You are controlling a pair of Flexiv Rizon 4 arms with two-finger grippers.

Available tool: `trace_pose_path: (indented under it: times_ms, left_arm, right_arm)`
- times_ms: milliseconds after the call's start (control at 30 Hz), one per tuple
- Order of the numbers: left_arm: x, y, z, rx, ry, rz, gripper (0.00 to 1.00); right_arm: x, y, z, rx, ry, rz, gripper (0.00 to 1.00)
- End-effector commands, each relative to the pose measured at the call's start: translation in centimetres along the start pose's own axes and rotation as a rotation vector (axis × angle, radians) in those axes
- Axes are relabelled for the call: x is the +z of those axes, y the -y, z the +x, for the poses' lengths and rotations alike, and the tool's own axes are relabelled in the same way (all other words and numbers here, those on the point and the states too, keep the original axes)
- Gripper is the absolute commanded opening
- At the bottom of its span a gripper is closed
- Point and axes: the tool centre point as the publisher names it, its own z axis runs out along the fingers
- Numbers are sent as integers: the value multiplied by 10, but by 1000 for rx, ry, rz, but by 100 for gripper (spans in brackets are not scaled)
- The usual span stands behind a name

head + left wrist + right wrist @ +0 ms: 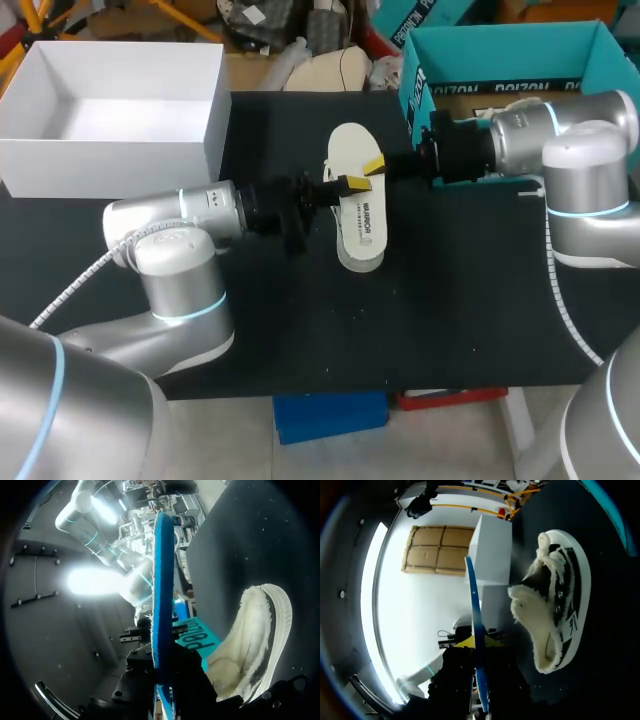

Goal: Take the shoe out of the shoebox, open the shoe tongue, remove and reinsert the insole, then place the shoe into the shoebox

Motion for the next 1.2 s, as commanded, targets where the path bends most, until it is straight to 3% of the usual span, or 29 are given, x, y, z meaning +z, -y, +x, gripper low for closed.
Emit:
trace_pose_path:
  times_ms: [33,67,100,367,533,667,867,1200]
  left_arm:
    - [1,0,4,-4,1,-7,0]
    - [1,1,4,-7,2,-8,0]
    - [0,1,4,-9,2,-8,0]
    - [-24,11,1,-25,-121,24,0]
    - [-48,24,5,-37,-302,91,0]
    - [-67,39,6,-119,-380,158,0]
    - [-86,64,3,-250,-374,321,0]
    - [-86,64,3,-250,-374,321,0]
  right_arm:
    - [-2,1,1,1,-11,-9,0]
    - [-3,1,1,8,-7,-21,59]
    - [-4,1,1,8,-10,-31,100]
    - [-26,15,-13,34,138,-112,100]
    - [-39,30,-19,56,329,-119,100]
    - [-47,45,-19,54,383,-160,100]
    - [-58,63,-16,24,501,-213,100]
    - [-58,63,-16,24,501,-213,100]
